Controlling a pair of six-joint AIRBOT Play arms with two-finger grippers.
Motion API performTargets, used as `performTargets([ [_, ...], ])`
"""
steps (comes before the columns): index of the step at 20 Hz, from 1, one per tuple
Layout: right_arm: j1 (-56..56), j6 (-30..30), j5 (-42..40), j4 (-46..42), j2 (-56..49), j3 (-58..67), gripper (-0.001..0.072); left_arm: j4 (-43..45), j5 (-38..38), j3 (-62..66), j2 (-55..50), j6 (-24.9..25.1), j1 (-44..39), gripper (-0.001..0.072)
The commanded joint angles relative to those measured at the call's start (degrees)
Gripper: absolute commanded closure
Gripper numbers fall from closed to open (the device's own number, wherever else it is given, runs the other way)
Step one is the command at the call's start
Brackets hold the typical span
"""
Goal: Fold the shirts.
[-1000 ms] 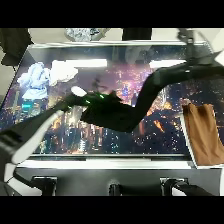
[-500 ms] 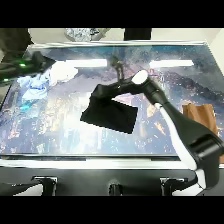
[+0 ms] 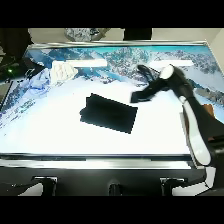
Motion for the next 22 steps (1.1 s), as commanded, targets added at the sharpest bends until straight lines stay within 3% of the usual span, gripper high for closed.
performTargets([
  [1,-4.4,2.6,5.3,-6.0,1.6,-9.6,0.0051,0.8,-0.3,-1.7,0.2,0.5,0.1,0.0678],
  [4,-3.5,0.8,-10.1,9.7,1.5,-21.9,0.0016,0.7,-0.8,-2.4,0.2,0.4,0.1,0.0677],
  [7,-3.0,-2.0,-17.0,22.2,0.3,-27.9,0.0047,0.7,-1.1,-2.4,0.2,0.4,0.1,0.0677],
  [9,-1.7,-4.7,-19.7,26.6,-0.1,-28.6,0.0111,0.7,-1.0,-2.4,0.2,0.4,0.1,0.0677],
  [10,-1.1,-4.7,-21.2,26.8,-0.1,-28.6,0.0222,0.7,-0.9,-2.4,0.2,0.4,0.1,0.0677],
  [12,-0.7,-5.4,-22.8,28.9,0.1,-28.3,0.0659,0.7,-0.9,-2.4,0.2,0.4,0.1,0.0678],
  [14,-2.1,-12.8,-20.7,30.8,1.9,-26.2,0.0674,0.7,-0.9,-2.4,0.2,0.4,0.1,0.0677],
  [16,-6.0,-14.8,-15.9,29.0,6.0,-22.0,0.0674,0.7,-0.9,-2.4,0.2,0.5,0.1,0.0677],
  [22,-28.0,-5.0,-2.7,15.8,17.7,-5.4,0.0674,0.7,-0.4,-2.4,0.2,1.6,0.1,0.0677],
])
